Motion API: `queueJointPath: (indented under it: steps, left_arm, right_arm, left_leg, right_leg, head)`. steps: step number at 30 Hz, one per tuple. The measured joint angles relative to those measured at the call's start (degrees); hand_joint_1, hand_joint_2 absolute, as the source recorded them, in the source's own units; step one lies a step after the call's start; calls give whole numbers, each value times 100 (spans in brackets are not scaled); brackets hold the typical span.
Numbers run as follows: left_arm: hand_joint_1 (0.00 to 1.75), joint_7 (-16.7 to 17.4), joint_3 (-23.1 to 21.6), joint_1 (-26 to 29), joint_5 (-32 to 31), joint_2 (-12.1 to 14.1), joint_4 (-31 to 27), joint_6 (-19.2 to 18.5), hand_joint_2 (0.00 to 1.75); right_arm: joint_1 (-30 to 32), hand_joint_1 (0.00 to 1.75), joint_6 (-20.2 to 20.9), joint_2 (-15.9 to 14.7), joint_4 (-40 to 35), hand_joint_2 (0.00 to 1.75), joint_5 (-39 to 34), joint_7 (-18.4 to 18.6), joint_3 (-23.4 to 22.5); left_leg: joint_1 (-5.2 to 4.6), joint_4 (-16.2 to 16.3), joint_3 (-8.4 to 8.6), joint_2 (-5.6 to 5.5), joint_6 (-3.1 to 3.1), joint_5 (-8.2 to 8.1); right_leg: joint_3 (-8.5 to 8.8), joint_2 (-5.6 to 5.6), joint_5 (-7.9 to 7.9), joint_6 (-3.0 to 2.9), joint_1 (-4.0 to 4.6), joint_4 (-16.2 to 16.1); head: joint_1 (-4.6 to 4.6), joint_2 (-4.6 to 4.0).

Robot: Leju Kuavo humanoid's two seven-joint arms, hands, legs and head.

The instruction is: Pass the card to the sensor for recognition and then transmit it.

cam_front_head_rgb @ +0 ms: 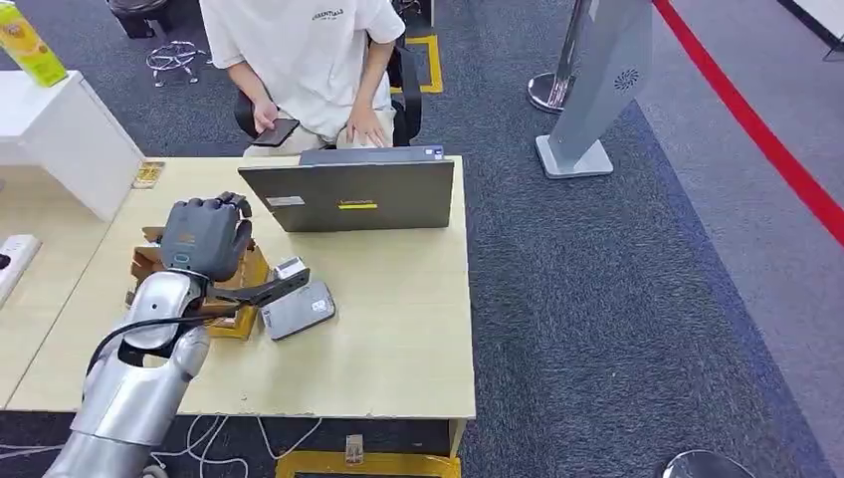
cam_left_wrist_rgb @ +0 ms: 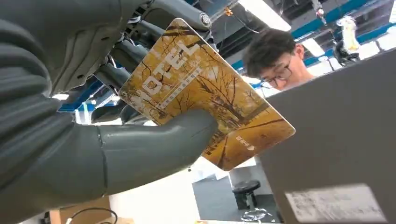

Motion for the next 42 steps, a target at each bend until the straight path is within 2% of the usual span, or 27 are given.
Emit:
queueJointPath:
  steps: [7, 11, 16, 26, 31, 34, 39, 42]
  left_arm:
    - [175, 221, -118, -93, -5, -87, 219, -168, 175]
    - [175, 330, -153, -188, 46, -162, 623, -754, 175]
    - [175, 310, -295, -289, 118, -229, 1113, -1108, 175]
    - [175, 291, -398, -403, 148, -275, 1447, -1171, 175]
    - [175, 142, -516, -439, 492, -284, 1574, -1460, 175]
    - [175, -66, -691, -429, 962, -251, 1672, -1681, 175]
    - [175, -199, -1055, -371, 1394, -140, 1705, -1750, 175]
    - [175, -203, -1198, -366, 1447, -76, 1694, -1764, 175]
  right_arm:
    - [-2, 0, -7, -2, 0, 175, 26, -2, 0]
    - [-3, 0, -26, -2, 0, 175, 6, 0, -7]
    - [-3, 0, -28, -2, 0, 175, -4, 20, -66]
    - [-2, 0, -28, -2, 0, 175, -4, 33, -105]
    - [-1, 0, -15, -2, 0, 175, -7, 31, -116]
    - [-3, 0, -4, -2, 0, 175, 0, 31, -120]
    - [0, 0, -22, -2, 0, 175, 0, 33, -140]
    - [-1, 0, -26, -2, 0, 175, 0, 33, -142]
  left_leg:
    - [-1, 1, 0, 0, 0, 0]
    - [-1, 1, 0, 1, 0, 0]
    - [-1, 1, 0, 1, 0, 0]
    - [-1, 1, 0, 1, 0, 0]
    - [-1, 1, 0, 1, 0, 0]
    - [-1, 0, -1, 0, 0, 0]
    - [-1, 0, -2, -1, 0, -1]
    - [-1, -1, -1, -2, 1, -1]
  right_leg:
    - [0, 0, 0, 0, -1, -2]
    - [-1, 2, 1, 0, -1, -1]
    - [-1, 2, 0, 0, -1, -1]
    - [-1, 2, 0, 0, -1, -1]
    - [0, 2, 0, 1, -1, -1]
    - [0, 1, 0, 1, -1, -1]
    - [1, 0, -1, 1, -1, -1]
    - [2, -1, -1, 2, -1, -1]
  head:
    - [0, 0]
    - [0, 0]
    - [0, 0]
    - [0, 0]
    - [0, 0]
    - [0, 0]
    - [0, 0]
    - [0, 0]
